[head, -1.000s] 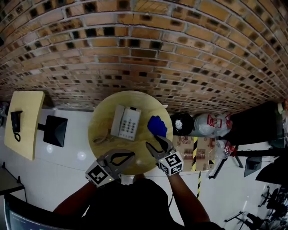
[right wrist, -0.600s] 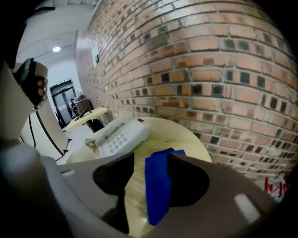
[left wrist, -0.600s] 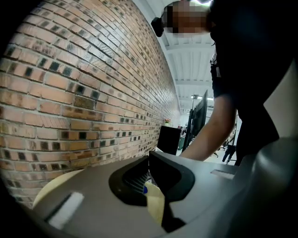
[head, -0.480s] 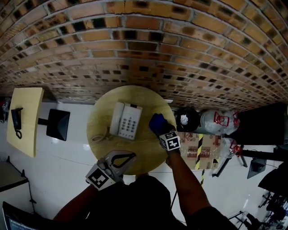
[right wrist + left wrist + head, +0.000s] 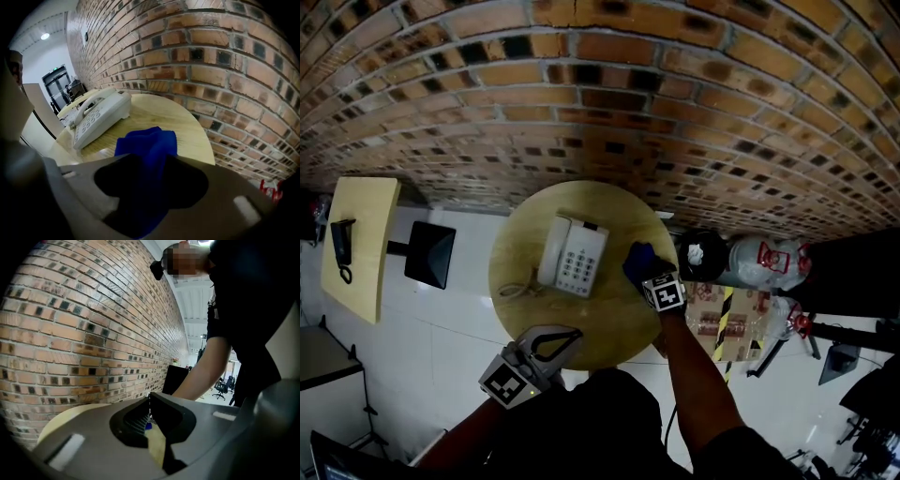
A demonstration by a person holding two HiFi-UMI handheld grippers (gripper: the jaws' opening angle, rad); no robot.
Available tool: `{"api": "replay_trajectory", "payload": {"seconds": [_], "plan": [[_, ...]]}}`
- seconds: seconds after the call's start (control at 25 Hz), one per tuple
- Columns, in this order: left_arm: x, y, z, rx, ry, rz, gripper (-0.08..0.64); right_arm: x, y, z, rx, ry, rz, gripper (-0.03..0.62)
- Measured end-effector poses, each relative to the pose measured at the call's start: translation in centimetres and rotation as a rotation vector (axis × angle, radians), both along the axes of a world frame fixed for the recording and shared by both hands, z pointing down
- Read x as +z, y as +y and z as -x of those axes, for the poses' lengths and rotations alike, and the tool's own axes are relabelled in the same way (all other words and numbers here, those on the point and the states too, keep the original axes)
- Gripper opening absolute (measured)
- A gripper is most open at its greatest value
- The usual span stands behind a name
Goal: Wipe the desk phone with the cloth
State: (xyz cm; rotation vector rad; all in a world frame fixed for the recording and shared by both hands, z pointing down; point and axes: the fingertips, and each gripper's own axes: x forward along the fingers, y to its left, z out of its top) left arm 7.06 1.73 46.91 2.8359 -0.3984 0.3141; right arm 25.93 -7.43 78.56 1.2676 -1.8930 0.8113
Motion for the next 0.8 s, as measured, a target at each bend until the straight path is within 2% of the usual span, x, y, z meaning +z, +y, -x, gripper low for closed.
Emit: {"api": "replay_trajectory", "payload": {"seconds": [0.12,0.24,0.4,0.6,0.8], "plan": [[0.0,0.1,0.0,0.001,0.004,-0.001,0.002,0.1,0.0,0.4,-0.022,0.010,0.019,0.154],[-0.2,0.2,0.2,0.007,0.013,-0.032,0.002,-0.4,0.5,1.6,-0.023,-0.025,0.054,0.093],[-0.3,0.5,0.8,-0.013,0.011,-0.003,0.002,-0.4,0.5,1.1,-0.004,-0.019,0.042,0.078],[-0.6,0.4,2.1,-0.039,0.022,-0.001,0.002,-4.8,-2.6,3.5,0.002,-0.101,-0.070,0.075],[-1.1,0.2,3.6,-0.065,0.033,-0.035,0.002,-9.5,-8.1,8.5,-0.128,-0.130,-0.188,0.075]]}}
